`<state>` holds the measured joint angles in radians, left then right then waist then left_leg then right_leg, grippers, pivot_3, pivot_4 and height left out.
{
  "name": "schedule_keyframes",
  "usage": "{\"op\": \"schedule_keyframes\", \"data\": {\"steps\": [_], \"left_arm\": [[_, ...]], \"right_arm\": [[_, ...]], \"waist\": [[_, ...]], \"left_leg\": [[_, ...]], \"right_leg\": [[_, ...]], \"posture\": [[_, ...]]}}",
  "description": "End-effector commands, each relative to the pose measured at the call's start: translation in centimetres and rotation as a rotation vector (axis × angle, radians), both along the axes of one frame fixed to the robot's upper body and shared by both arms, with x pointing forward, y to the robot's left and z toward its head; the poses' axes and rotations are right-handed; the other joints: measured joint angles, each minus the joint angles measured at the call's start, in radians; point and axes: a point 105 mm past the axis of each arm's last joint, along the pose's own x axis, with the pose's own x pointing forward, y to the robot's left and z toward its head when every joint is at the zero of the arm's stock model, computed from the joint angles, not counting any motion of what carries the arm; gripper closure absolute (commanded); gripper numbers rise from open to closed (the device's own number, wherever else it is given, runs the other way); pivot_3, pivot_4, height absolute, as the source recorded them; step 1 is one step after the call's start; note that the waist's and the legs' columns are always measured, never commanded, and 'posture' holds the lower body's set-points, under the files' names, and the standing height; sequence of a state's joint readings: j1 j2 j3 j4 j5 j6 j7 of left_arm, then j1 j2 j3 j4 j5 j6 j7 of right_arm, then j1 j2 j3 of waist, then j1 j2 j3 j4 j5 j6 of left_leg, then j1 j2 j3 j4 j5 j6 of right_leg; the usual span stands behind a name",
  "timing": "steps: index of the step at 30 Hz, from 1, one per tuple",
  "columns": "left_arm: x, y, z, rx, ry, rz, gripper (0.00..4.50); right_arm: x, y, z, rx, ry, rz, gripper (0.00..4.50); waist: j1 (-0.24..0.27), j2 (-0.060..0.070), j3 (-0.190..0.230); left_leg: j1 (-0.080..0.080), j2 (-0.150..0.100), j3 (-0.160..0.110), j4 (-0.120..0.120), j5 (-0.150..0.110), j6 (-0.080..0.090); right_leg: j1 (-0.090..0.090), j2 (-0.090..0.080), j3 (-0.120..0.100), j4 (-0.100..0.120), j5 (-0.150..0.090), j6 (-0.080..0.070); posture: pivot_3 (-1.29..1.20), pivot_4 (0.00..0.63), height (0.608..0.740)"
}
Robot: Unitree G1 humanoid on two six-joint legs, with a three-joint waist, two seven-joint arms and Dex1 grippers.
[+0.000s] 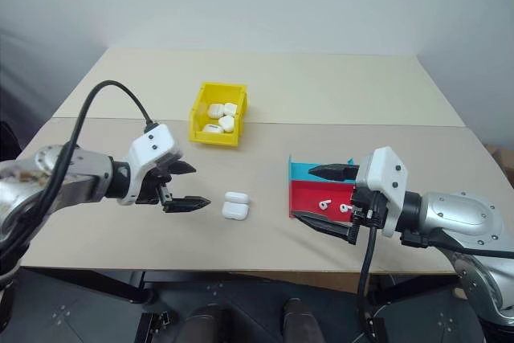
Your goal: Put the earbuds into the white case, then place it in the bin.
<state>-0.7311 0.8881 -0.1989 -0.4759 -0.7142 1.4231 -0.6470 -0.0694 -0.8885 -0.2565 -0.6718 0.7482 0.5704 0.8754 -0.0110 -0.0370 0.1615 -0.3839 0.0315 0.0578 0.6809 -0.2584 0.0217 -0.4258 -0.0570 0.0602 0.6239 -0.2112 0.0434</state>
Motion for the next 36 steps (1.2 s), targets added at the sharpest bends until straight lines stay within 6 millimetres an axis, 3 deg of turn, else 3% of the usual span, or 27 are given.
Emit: {"op": "schedule_keyframes", "data": {"steps": [1, 8, 15, 21, 25, 29, 36], "left_arm": [[0.5, -0.7, -1.1, 0.064, 0.06, 0.073, 0.0], [0.4, -3.1, -1.1, 0.073, 0.037, 0.022, 0.0], [0.7, -3.9, -3.1, 0.126, 0.084, 0.046, 0.0], [1.3, -3.2, -0.5, 0.098, -0.045, 0.093, 0.0], [0.7, -3.6, 1.6, 0.013, -0.098, 0.051, 0.87], [-0.2, -5.5, 2.4, -0.099, -0.079, -0.043, 2.17], [-1.4, -8.8, 0.3, -0.158, 0.122, -0.172, 4.41]], "right_arm": [[-0.4, 0.3, 0.7, 0.004, -0.055, -0.007, 0.02], [-0.5, 0.2, 0.8, 0.0, -0.075, -0.024, 0.02], [-0.7, 0.4, 0.7, 0.003, -0.084, -0.019, 0.02], [-1.1, 0.5, 0.5, 0.006, -0.077, -0.019, 0.02], [-1.1, 0.5, 0.4, 0.011, -0.071, -0.018, 0.0], [-1.0, 0.6, 0.3, 0.013, -0.071, -0.016, 0.0], [-0.9, 0.6, 0.3, 0.011, -0.078, -0.026, 0.0]], "waist": [[-0.001, 0.0, 0.0], [-0.004, 0.0, 0.0], [-0.001, 0.0, 0.0], [-0.003, -0.001, 0.0], [-0.002, -0.001, 0.0], [0.0, -0.001, 0.0], [0.0, -0.001, 0.0]], "left_leg": [[0.0, 0.0, 0.0, 0.0, 0.0, 0.0], [-0.001, 0.0, -0.002, -0.001, 0.0, 0.0], [0.0, -0.001, -0.004, 0.0, 0.0, 0.0], [-0.001, -0.001, -0.007, 0.0, 0.0, 0.0], [0.0, -0.001, -0.006, 0.0, 0.0, 0.0], [0.0, -0.001, -0.005, 0.0, 0.0, 0.0], [0.0, -0.002, -0.003, 0.0, 0.0, 0.0]], "right_leg": [[0.0, 0.0, 0.0, 0.0, 0.0, 0.0], [-0.002, 0.001, 0.001, 0.001, 0.002, -0.004], [0.0, 0.0, 0.001, 0.001, 0.002, -0.003], [-0.001, 0.0, 0.001, 0.001, 0.002, -0.004], [-0.001, 0.0, 0.001, 0.001, 0.002, -0.004], [0.0, -0.001, 0.001, 0.001, 0.002, -0.004], [0.0, -0.001, 0.001, 0.001, 0.002, -0.004]], "posture": [[0.0, 0.15, 0.74], [0.0, 0.15, 0.74], [0.0, 0.15, 0.74], [0.0, 0.15, 0.74], [0.0, 0.15, 0.74], [0.0, 0.15, 0.74], [0.0, 0.15, 0.74]]}}
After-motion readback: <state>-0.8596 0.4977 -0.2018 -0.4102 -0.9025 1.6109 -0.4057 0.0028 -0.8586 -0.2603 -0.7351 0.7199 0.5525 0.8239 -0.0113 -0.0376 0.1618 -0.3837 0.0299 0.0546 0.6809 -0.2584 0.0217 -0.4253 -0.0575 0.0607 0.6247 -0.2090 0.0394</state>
